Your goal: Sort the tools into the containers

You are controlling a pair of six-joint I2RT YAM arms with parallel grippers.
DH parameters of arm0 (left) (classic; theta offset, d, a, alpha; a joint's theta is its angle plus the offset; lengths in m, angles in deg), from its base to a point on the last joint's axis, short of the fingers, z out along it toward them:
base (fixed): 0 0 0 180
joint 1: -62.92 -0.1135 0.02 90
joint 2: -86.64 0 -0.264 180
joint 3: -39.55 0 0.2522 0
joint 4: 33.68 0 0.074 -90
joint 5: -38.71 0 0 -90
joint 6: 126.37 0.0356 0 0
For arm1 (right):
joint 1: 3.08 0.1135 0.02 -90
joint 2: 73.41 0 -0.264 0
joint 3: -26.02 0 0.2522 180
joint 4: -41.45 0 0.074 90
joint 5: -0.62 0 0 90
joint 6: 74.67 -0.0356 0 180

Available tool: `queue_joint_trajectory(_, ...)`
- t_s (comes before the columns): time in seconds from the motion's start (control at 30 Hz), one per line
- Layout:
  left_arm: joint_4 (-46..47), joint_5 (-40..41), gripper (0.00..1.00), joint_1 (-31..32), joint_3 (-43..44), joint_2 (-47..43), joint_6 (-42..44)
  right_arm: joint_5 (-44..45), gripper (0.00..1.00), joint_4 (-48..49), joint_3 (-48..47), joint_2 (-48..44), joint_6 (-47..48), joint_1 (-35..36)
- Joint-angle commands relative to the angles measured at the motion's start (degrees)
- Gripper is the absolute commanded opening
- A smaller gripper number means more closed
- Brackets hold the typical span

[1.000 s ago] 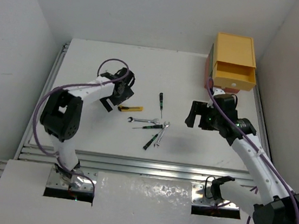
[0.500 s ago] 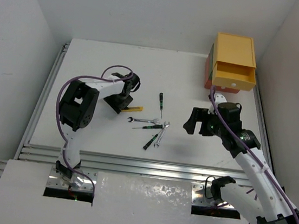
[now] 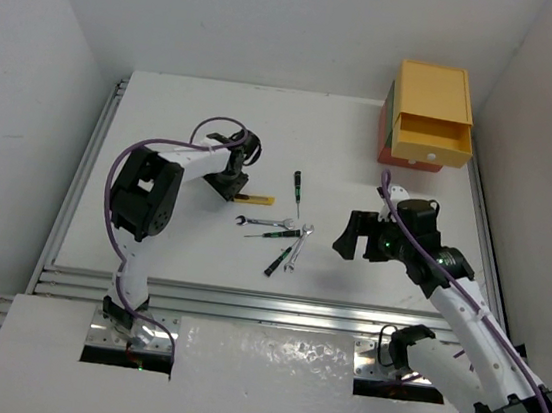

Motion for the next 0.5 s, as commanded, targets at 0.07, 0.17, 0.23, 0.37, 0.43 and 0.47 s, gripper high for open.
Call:
queue_joint_trajectory(0.07, 6.1, -2.6, 0.13, 0.5, 0.3, 0.4, 1.1, -2.2, 0.99, 2.9, 0.9, -1.4, 0.1, 0.4)
queue_joint_trajectory(0.17, 8.7, -2.4, 0.0, 0.5, -1.0, -1.4, 2.9, -2.4, 0.99, 2.9, 1.1, -1.6, 0.1, 0.4)
queue_joint_trajectory(0.23, 11.1, -2.2, 0.0, 0.5, -2.1, -3.2, 4.0, -2.3, 0.99, 3.0, 1.2, -1.6, 0.3, 0.4)
queue_joint_trajectory(0.37, 12.9, -1.6, 0.0, 0.5, -3.6, -6.9, 5.4, -2.2, 0.99, 3.4, 1.8, -1.4, 0.5, 0.4)
queue_joint_trajectory(0.43, 14.0, -1.4, 0.0, 0.6, -5.3, -9.5, 6.6, -3.6, 0.99, 5.8, 2.9, -1.2, 0.7, 0.4)
queue_joint_trajectory(0.47, 15.3, -1.5, 0.0, 0.6, -6.0, -10.4, 7.1, -6.1, 0.99, 7.3, 3.4, -1.1, 0.8, 0.5)
